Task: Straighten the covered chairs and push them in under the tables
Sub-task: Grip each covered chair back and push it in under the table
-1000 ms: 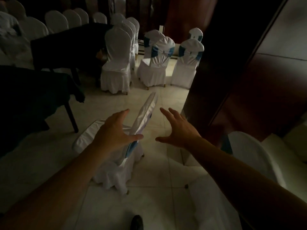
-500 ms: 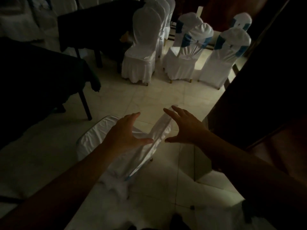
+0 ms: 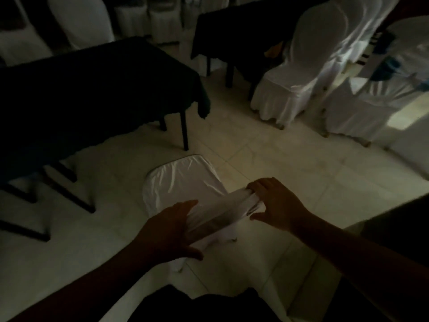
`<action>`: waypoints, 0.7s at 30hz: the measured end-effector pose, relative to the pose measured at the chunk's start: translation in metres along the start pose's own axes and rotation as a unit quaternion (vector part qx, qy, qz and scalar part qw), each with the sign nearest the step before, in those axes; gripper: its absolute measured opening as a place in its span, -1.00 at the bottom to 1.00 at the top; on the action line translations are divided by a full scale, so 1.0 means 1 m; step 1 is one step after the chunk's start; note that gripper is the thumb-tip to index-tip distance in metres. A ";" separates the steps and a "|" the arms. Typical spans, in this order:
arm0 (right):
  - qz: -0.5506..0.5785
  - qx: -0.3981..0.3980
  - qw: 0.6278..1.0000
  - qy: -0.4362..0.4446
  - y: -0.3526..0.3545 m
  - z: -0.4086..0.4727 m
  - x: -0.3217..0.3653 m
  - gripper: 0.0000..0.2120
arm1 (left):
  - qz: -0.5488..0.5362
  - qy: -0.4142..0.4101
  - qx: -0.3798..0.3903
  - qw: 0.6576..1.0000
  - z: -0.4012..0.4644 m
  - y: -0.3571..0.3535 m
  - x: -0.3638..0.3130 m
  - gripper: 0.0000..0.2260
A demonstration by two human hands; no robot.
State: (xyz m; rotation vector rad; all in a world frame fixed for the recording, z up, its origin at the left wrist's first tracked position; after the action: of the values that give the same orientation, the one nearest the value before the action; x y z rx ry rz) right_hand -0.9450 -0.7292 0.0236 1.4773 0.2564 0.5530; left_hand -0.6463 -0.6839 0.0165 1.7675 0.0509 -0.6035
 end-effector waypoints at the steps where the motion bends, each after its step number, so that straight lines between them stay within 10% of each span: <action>1: -0.001 -0.003 1.000 0.002 -0.004 0.004 -0.003 -0.29 | 0.022 0.018 -0.002 1.000 -0.001 -0.004 0.000 -0.01; 6: -0.001 0.007 1.000 0.018 -0.008 0.029 -0.017 -0.53 | 0.128 0.028 -0.095 0.987 -0.004 -0.011 -0.009 -0.61; 21: -0.138 0.098 0.981 0.097 0.010 0.112 0.015 -0.52 | 0.051 0.079 -0.207 0.974 -0.014 0.019 0.037 -0.67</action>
State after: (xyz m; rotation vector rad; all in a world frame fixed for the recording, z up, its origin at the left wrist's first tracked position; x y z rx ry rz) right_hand -0.8794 -0.8188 0.0471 1.5456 0.6751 0.4551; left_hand -0.6024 -0.6873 0.0201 1.3983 0.1816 -0.3450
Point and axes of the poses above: each hand's wrist, its own z-axis towards the middle knuckle, its own y-axis out of the back of the hand, x = y × z, the point moved 2 cm from there along z, towards the middle knuckle, and after that the axes turned 1 degree about -x, right-handed, at the moved point
